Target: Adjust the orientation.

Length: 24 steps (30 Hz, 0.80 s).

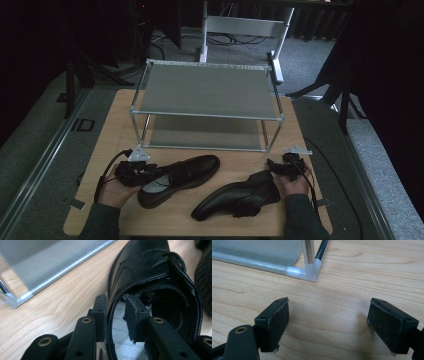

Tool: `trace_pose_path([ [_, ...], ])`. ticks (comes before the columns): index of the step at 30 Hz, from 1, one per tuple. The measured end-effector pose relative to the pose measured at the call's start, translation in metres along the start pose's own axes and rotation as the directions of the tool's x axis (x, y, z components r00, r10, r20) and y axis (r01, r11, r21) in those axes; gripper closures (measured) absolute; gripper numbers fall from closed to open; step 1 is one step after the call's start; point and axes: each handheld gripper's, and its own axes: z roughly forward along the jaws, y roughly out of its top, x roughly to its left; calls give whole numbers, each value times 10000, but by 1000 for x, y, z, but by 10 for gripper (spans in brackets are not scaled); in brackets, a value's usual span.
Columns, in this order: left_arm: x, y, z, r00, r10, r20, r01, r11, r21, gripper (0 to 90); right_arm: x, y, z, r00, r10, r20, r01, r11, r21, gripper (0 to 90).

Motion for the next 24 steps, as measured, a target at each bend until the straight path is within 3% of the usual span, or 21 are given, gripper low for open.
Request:
trace_pose_path([
  [3,2,5,2,9997,216,142,-220,9993,310,727,0,0,0,10000,12,-1,-12,10000,-4,173],
  [7,7,10,6,9986,213,492,-239,9983,522,746,0,0,0,10000,13,-1,-13,10000,-3,173],
  [14,8,15,10,9974,375,613,-424,9957,819,778,0,0,0,10000,18,-3,-18,10000,-6,173],
  [17,8,15,9,9964,254,809,-317,9964,782,809,0,0,0,10000,18,-4,-18,10000,-6,173],
  [21,6,15,8,9973,98,732,-151,9973,722,843,0,0,0,10000,18,-4,-18,10000,-4,173],
  [24,6,12,6,9945,-39,1045,-27,9980,634,856,0,0,0,10000,18,-5,-18,10000,-4,173],
])
